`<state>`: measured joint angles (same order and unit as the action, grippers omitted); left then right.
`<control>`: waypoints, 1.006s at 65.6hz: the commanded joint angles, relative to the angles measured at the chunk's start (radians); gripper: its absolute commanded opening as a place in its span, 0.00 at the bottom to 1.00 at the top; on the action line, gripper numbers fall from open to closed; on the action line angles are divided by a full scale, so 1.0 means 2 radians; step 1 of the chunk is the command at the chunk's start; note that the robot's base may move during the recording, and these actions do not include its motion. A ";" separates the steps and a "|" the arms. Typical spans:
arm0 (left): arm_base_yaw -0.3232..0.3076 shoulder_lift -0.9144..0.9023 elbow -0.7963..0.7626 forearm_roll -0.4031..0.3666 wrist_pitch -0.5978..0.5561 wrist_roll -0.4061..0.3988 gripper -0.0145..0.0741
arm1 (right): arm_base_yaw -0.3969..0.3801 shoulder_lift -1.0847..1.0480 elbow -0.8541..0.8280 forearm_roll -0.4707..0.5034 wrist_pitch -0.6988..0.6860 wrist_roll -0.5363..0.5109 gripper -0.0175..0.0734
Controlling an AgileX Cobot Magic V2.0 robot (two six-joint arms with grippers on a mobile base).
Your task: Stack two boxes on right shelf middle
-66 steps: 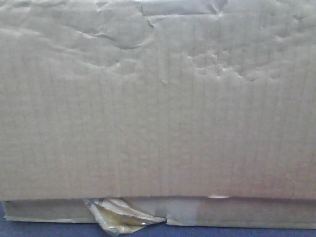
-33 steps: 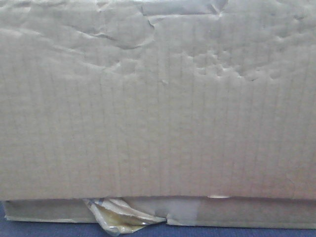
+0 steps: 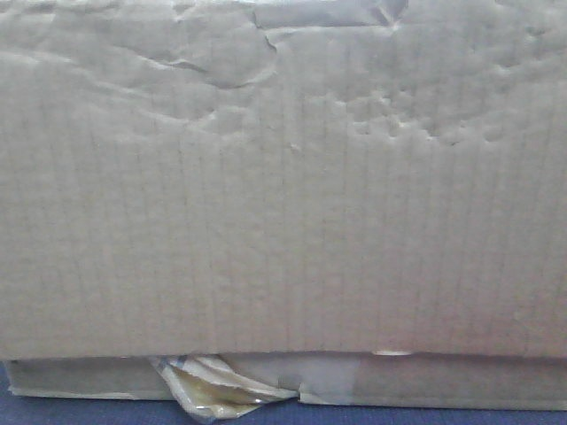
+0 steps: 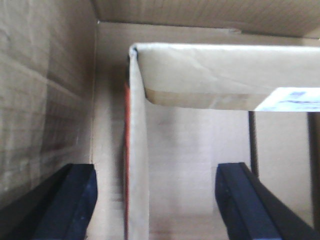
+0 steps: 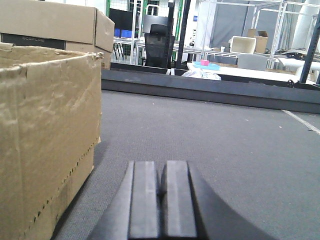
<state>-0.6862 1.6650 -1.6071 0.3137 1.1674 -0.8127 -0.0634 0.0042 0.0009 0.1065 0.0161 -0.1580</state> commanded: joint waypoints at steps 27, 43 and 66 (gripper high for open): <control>-0.005 -0.028 -0.150 0.021 0.027 0.063 0.62 | -0.001 -0.002 0.000 -0.003 -0.012 0.001 0.01; 0.004 -0.075 -0.121 0.058 0.027 0.080 0.62 | -0.001 -0.002 0.000 -0.003 -0.019 0.001 0.01; 0.062 -0.083 -0.025 0.022 0.027 0.082 0.62 | -0.001 -0.002 -0.011 0.005 -0.090 0.001 0.01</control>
<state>-0.5834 1.5050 -1.6846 0.3720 1.2256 -0.6554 -0.0634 0.0024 0.0000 0.1127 -0.1644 -0.1580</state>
